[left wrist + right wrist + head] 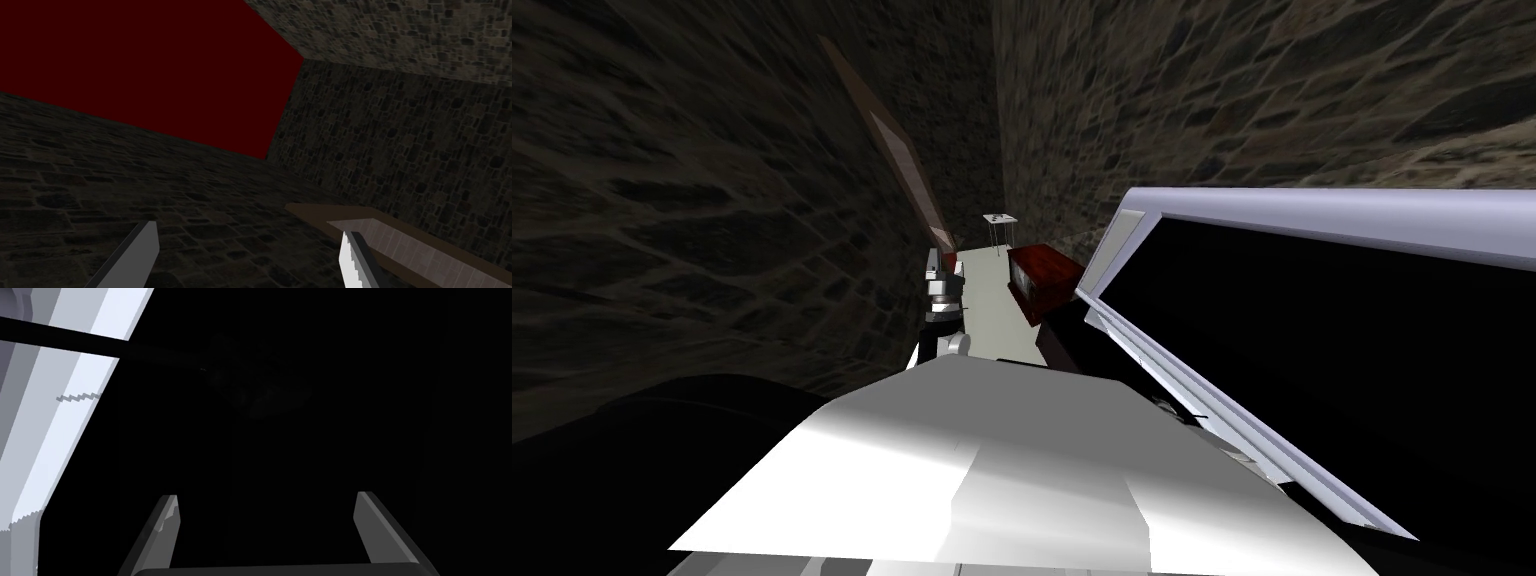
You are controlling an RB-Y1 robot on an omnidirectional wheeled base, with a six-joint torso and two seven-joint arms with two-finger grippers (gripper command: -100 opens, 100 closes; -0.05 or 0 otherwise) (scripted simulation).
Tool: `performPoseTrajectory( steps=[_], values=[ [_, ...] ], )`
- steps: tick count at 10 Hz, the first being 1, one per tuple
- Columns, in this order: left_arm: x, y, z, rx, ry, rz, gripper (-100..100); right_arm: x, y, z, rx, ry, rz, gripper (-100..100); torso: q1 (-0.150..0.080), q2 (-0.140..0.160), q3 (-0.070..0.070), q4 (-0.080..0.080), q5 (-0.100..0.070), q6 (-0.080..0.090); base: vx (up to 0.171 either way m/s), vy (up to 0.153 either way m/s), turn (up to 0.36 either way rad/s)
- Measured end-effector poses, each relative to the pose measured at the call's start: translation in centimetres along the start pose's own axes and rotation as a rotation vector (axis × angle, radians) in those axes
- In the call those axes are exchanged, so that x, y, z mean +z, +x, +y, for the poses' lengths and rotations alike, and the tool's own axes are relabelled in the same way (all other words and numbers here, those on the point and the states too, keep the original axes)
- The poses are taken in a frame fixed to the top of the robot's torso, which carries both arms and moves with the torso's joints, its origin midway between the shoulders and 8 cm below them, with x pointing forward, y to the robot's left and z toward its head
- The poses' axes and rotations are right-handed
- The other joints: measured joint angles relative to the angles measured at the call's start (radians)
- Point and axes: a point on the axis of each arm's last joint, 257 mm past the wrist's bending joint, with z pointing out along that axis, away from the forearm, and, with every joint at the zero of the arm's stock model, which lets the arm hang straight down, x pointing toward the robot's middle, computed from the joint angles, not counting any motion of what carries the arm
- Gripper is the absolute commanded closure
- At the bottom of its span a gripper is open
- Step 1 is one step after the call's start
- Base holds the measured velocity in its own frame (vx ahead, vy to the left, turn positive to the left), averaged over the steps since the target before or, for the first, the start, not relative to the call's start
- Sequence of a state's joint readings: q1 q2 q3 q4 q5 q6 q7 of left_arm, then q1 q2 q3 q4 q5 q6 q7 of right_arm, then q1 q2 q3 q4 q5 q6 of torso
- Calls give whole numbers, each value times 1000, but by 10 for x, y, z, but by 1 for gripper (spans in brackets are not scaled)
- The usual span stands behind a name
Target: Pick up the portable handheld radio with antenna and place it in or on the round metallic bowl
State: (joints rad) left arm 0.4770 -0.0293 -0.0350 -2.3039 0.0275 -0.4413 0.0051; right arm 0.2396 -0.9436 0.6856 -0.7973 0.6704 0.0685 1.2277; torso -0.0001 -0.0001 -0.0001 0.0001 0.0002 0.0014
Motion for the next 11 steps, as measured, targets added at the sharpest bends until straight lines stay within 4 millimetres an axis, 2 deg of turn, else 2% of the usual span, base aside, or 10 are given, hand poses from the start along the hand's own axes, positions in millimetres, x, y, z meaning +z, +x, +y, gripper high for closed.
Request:
performPoseTrajectory(
  steps=[4, 6, 7, 8, 11],
  values=[
    [0, 0, 0, 0, 0, 0, 0, -5, 57, 18, -129, -34, 123, -100, -1, -1, -1, 0, 0, 0, 42, -20, 35],
    [0, 0, 0, 0, 0, 0, 0, -9, 69, 24, -165, -44, 150, -100, 1, 2, 1, 0, 0, 0, 0, 0, 0],
    [0, 0, 0, 0, 0, 0, 0, -9, 70, 24, -170, -44, 154, 0, 1, 2, 1, 1, 0, 0, 0, 0, 0],
    [0, 0, 0, 0, 0, 0, 0, -9, 70, 24, -170, -44, 154, -100, 1, 2, 1, 1, 0, 0, -40, -19, 251],
    [0, 0, 0, 0, 0, 0, 0, -8, 74, 45, -113, -71, 179, -100, -2, 8, 5, 2, -1, 0, -89, -44, 217]
  ],
)
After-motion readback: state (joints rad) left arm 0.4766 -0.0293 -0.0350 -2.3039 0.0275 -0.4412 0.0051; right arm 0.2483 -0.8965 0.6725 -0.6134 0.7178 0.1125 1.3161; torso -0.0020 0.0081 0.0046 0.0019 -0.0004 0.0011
